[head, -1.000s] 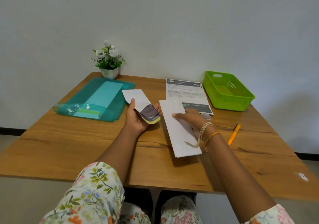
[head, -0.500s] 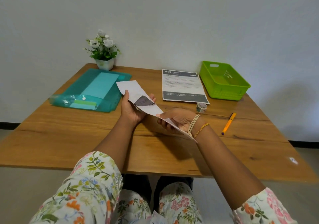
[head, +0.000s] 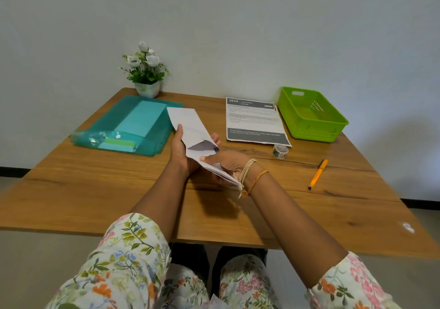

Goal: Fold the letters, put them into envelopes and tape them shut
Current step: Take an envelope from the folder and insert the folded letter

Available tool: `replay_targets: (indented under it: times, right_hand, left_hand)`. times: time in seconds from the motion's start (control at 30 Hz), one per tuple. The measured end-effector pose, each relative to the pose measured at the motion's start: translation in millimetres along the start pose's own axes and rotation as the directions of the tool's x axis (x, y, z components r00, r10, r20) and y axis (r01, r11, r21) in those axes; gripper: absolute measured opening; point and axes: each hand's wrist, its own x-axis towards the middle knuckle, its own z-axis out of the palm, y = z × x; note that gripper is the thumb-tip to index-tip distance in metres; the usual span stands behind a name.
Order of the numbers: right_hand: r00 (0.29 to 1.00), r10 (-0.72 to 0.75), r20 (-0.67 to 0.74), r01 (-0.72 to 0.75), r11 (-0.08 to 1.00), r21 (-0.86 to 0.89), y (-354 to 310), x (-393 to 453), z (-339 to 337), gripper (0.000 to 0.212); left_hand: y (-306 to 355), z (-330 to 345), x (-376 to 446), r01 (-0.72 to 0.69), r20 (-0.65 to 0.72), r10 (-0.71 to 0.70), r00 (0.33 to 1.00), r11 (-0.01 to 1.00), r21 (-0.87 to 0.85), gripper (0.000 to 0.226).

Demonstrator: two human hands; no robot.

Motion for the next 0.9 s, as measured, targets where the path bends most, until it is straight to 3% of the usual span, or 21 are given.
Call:
replay_targets:
  times: [0.1, 0.17, 0.27, 0.33, 0.43, 0.53, 0.6, 0.7, 0.8, 0.9]
  right_hand:
    - [0.998, -0.041, -0.054, 0.04, 0.999, -0.014, -5.9, 10.5, 0.5, 0.054]
    - [0.99, -0.043, -0.136, 0.056, 0.994, 0.098, -8.1, 18.7, -1.0, 0.063]
    - [0.988, -0.1, -0.12, 0.103, 0.995, 0.02, -1.3, 18.4, -5.2, 0.044]
    - [0.998, 0.024, -0.061, -0.024, 1.0, -0.004, 2.0, 13.5, -11.8, 0.031]
    - [0.957, 0.23, 0.177, -0.201, 0.965, -0.169, 2.6, 0.4, -30.1, 0.034]
    - [0.909, 0.295, 0.294, -0.2, 0.929, -0.312, -4.6, -14.6, -44.6, 0.026]
    - [0.942, 0.234, 0.241, -0.174, 0.954, -0.245, -9.2, -16.3, -44.2, 0.016]
    - [0.998, 0.064, -0.007, -0.064, 0.992, -0.112, -8.4, -3.4, -33.8, 0.012]
    - [0.985, -0.022, -0.169, 0.014, 0.999, -0.047, 0.3, 12.8, -16.3, 0.014]
    - [0.969, -0.053, -0.241, 0.071, 0.995, 0.065, 9.9, 21.6, -5.5, 0.014]
  left_hand:
    - [-1.1, 0.0, -0.4, -0.018, -0.013, 0.018, 1.0, 1.0, -0.013, 0.079]
    - [-2.1, -0.1, -0.5, -0.043, -0.025, 0.043, 0.999, 0.999, -0.001, 0.074]
    - [-1.7, -1.3, -2.1, -0.021, -0.026, 0.022, 0.999, 1.0, 0.021, 0.072]
    - [-0.4, -1.7, -1.8, -0.006, -0.014, 0.007, 1.0, 0.999, 0.041, 0.075]
    - [-0.3, -2.1, -0.1, -0.008, -0.025, 0.008, 1.0, 1.0, -0.023, 0.079]
    - [-0.7, -3.8, 1.3, -0.019, -0.033, 0.018, 0.999, 0.999, -0.038, 0.081]
    - [-0.7, -4.7, 3.1, -0.035, -0.041, 0.033, 0.999, 0.997, -0.064, 0.079]
    - [-1.2, -6.2, 6.8, -0.065, -0.043, 0.06, 0.997, 0.992, -0.104, 0.072]
    - [-1.4, -8.6, 9.5, -0.063, -0.013, 0.062, 0.998, 0.991, -0.117, 0.068]
    - [-1.4, -12.3, 12.5, -0.058, -0.004, 0.058, 0.998, 0.995, -0.078, 0.069]
